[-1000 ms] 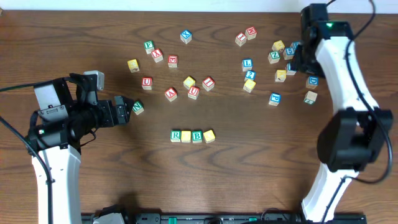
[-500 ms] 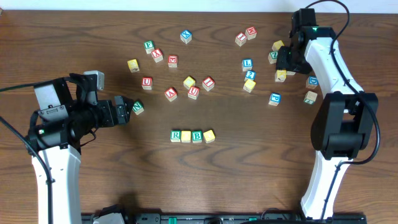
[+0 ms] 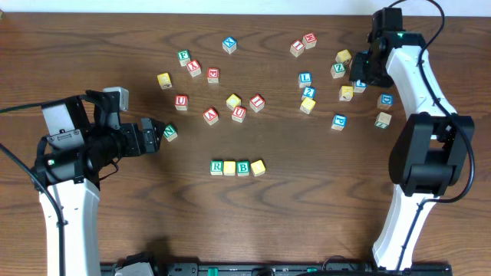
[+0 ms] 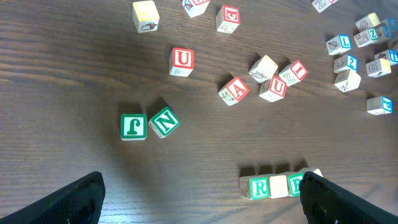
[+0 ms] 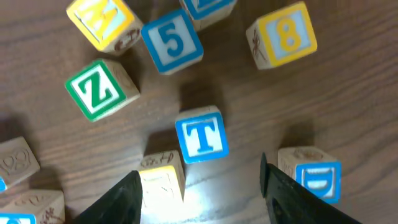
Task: Spell out ROBOT
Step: 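Lower the right gripper onto the blue T block and close it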
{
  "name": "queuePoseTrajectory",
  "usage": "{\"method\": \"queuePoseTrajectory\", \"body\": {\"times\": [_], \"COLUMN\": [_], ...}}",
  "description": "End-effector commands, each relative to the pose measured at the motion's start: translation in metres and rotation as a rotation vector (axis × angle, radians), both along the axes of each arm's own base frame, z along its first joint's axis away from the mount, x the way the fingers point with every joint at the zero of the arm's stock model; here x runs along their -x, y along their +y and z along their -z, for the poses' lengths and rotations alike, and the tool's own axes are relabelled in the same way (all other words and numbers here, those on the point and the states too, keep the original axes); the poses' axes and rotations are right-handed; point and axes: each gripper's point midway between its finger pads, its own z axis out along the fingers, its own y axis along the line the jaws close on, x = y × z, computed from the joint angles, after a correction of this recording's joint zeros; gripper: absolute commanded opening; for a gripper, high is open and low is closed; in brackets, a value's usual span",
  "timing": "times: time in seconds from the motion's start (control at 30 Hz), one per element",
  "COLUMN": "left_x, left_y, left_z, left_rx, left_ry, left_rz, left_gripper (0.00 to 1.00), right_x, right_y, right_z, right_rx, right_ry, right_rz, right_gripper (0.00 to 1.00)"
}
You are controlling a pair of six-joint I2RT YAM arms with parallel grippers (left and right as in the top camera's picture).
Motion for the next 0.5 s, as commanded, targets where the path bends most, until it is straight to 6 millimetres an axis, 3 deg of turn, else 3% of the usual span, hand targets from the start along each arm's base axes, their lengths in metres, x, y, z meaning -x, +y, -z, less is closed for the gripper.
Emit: {"method": "queuePoseTrajectory", "body": {"times": [0.0,0.27,0.47], "left_x": [-0.003,-0.003,-0.003], "left_y": [0.001,0.001,0.001], "left_z": [-0.008,-0.008,-0.008], "left_rx": [-0.005,-0.005,-0.005], "left_ry": [-0.023,-0.023,-0.023], "left_rz": [0.002,0.003,0.003], "left_gripper": [0.98,0.98,0.98], "right_x": [-0.004,-0.019,-0.017], "right_y": [-0.006,-0.011,-0.015], "right_z": [0.028,0.035,0.048], "right_rx": [0.002,0.009,0.031], "right_ry": [0.039,-0.012,0.013], "right_rz": [0.003,0.010,0.022], "right_gripper": [0.56,0.52,0.51]}}
